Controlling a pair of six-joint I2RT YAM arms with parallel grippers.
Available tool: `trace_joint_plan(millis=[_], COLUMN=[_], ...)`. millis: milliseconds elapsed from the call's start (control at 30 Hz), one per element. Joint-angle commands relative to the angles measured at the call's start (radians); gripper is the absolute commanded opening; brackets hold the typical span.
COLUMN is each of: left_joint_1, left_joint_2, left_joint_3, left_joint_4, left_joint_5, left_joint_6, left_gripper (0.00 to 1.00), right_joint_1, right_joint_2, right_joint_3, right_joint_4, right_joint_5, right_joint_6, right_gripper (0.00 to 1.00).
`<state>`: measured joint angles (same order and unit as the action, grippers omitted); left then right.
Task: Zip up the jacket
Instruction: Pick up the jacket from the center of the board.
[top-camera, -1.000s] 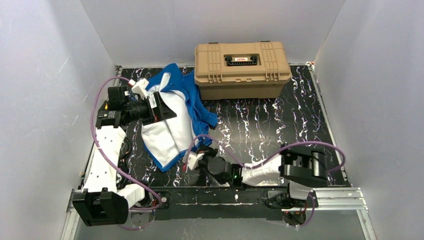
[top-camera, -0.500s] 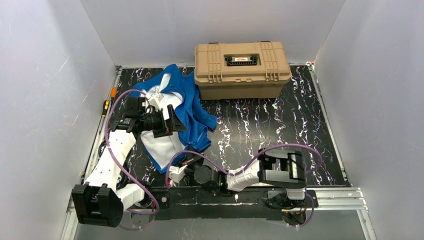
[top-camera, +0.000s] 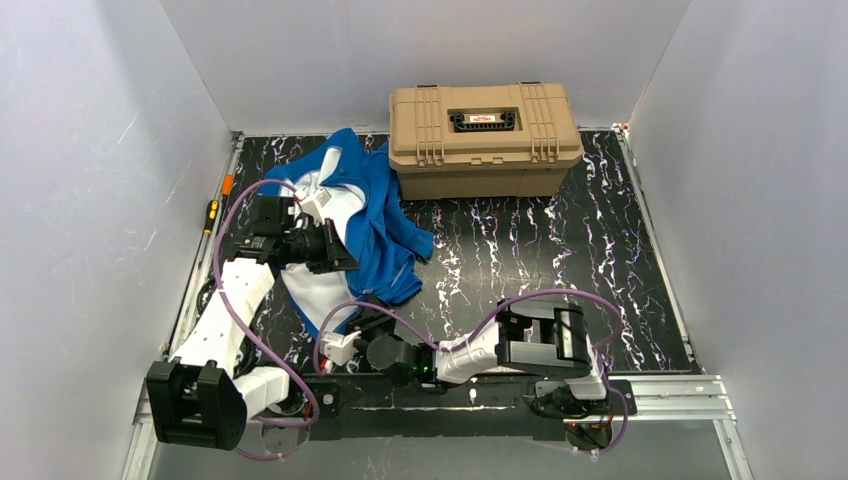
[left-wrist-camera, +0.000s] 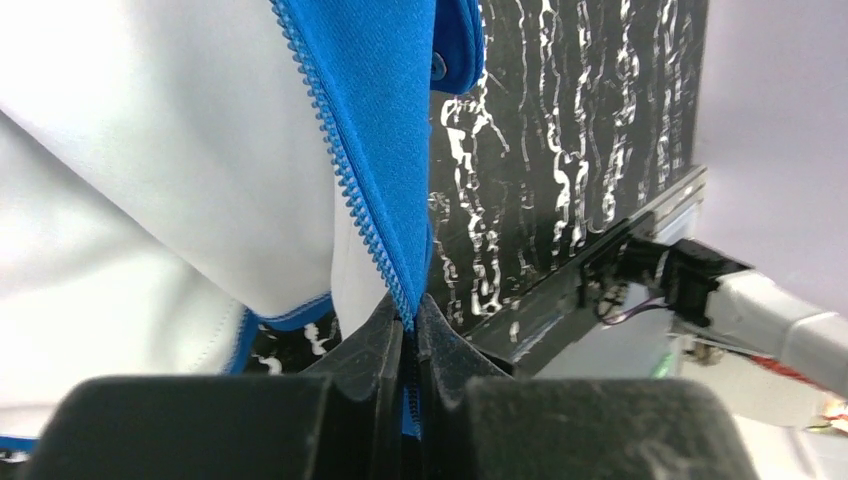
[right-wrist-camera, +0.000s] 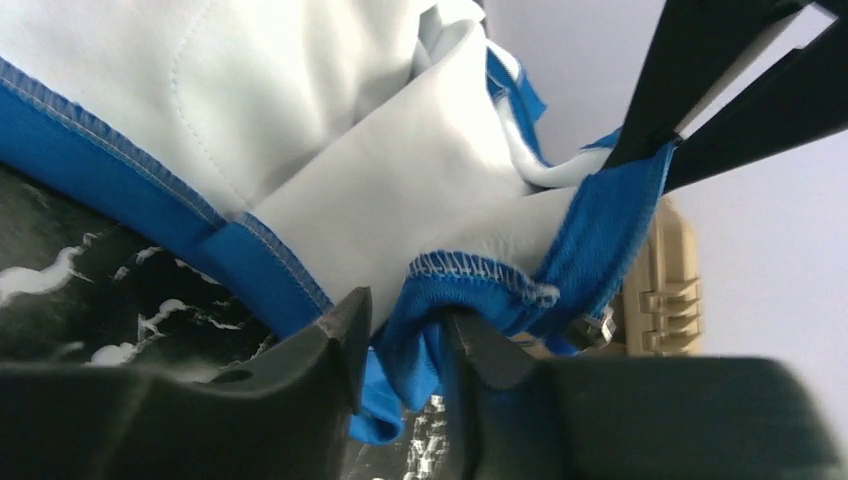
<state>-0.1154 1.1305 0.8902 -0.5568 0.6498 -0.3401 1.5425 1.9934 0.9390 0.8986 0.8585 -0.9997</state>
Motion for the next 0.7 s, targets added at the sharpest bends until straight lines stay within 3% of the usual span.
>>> trace_joint_plan(millis=[0, 133, 300, 433, 567, 667], left_joint_1=[-0.005, -0.003, -0.003, -0.003, -0.004, -0.005], left_joint_2=[-0.056, -0.048, -0.047, -0.066, -0.102, -0.121], left_joint_3=[-0.015, -0.005, 0.102, 0.26, 0.398, 0.483], left_joint_4=[-0.062, -0.072, -0.164, -0.38, -0.587, -0.744], left_joint_5=[-0.033, -0.054, 0.036, 0.196, 0.327, 0.361], left_joint_6=[0.114, 0.209, 0.396, 0.605, 0.826, 0.974], left_gripper=[0.0, 0.0, 0.0, 0.0, 0.0, 0.0], right_joint_1=[0.008, -0.033, -0.21, -0.519, -0.775, -0.862], right_joint_2=[-0.041, -0.228, -0.538, -0.774, -0.72, -0.602], right_joint_3=[0.084, 0.089, 0.042, -0.026, 0.123, 0.262], right_joint_4=[-0.129, -0.398, -0.639, -0.63, -0.666, -0.619], right_joint_5=[0.0, -0.192, -0.558, -0.963, -1.355, -1.639], right_joint_6=[0.167, 0.437, 0.652, 0.737, 0.841, 0.936], right_gripper=[0.52, 0.93, 0.95, 0.96, 0.95, 0.95])
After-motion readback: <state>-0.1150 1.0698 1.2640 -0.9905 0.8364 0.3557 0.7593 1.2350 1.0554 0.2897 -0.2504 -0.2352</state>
